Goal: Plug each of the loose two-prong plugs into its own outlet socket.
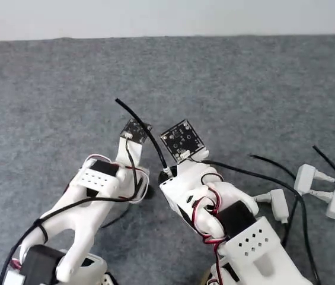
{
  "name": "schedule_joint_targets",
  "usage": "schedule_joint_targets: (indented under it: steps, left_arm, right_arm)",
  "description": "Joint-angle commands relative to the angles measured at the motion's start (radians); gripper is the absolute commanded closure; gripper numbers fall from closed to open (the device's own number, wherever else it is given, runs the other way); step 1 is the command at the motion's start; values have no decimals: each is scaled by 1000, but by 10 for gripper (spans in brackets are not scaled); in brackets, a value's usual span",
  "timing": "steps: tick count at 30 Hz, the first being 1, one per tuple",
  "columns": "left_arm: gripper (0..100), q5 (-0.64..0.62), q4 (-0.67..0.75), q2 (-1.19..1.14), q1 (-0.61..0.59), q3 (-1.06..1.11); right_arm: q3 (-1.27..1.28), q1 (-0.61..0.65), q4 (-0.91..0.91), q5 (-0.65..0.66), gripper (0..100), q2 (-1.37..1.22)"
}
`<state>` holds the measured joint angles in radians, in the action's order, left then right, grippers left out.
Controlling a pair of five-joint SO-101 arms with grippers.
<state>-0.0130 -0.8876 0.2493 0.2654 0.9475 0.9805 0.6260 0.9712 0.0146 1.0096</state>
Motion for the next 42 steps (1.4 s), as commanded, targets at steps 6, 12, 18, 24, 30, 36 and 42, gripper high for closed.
schedule_joint_targets:
  steps: [6,12,18,24,30,36,42]
  left_arm:
    - [464,-21,-29,66,-28,-38]
    - [464,-29,-28,235,-103,10]
    - [476,-107,21,423,-103,114]
    - [844,-204,46,353,-178,73]
    - [977,-210,51,153,-133,-13]
    - [988,-212,48,-40,-126,-110]
    - [988,-212,8,-46,17,-97]
  right_arm:
    - [-11,-4,-16,6,991,-4]
    - [-11,-36,-16,6,991,-4]
    - [-11,-36,-16,6,991,-4]
    - [-11,-38,-13,6,991,-4]
    - [-11,-38,-13,6,991,-4]
    - [-11,-38,-12,6,991,-4]
    - [-11,-38,-10,8,991,-4]
